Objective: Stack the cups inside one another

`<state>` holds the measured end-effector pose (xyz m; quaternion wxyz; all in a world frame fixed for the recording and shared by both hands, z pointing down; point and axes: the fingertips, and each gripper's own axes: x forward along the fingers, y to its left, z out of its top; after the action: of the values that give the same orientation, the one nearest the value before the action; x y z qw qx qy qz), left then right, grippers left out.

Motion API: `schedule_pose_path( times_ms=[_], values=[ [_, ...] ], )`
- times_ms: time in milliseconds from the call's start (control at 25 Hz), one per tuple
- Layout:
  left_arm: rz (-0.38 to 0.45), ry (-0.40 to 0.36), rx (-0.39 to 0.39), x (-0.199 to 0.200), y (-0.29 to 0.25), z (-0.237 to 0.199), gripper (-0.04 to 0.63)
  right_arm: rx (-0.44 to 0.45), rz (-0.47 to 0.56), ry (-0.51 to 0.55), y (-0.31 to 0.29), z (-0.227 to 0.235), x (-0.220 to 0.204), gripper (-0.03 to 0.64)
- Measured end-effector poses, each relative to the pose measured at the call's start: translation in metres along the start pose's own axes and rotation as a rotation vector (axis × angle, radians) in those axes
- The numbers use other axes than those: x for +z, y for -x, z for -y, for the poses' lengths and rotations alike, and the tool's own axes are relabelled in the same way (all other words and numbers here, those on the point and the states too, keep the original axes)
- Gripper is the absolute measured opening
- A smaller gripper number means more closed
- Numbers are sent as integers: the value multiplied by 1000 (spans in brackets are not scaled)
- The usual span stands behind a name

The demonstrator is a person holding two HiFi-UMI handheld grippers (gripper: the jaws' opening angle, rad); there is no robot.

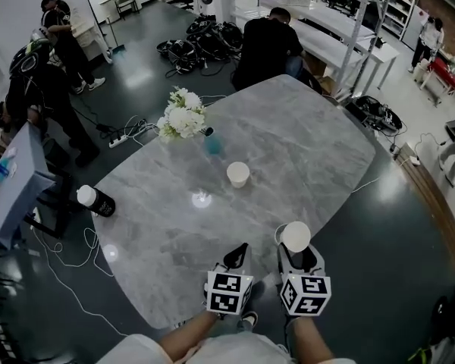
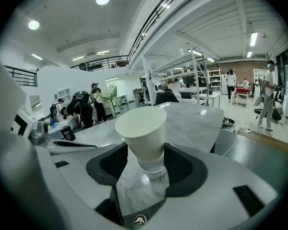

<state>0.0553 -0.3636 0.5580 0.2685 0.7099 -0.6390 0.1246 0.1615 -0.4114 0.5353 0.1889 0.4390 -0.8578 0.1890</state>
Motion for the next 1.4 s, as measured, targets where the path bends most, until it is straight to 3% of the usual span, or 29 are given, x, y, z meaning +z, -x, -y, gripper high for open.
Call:
schedule_pose_path(
  times_ms=[280, 1400],
  values=[
    [-31, -33, -4, -8, -10, 1, -5, -3, -26, 9, -10, 5, -8, 216],
    [-83, 0, 9, -26, -20, -8, -5, -19, -44, -21, -19, 10, -26, 225]
  ],
)
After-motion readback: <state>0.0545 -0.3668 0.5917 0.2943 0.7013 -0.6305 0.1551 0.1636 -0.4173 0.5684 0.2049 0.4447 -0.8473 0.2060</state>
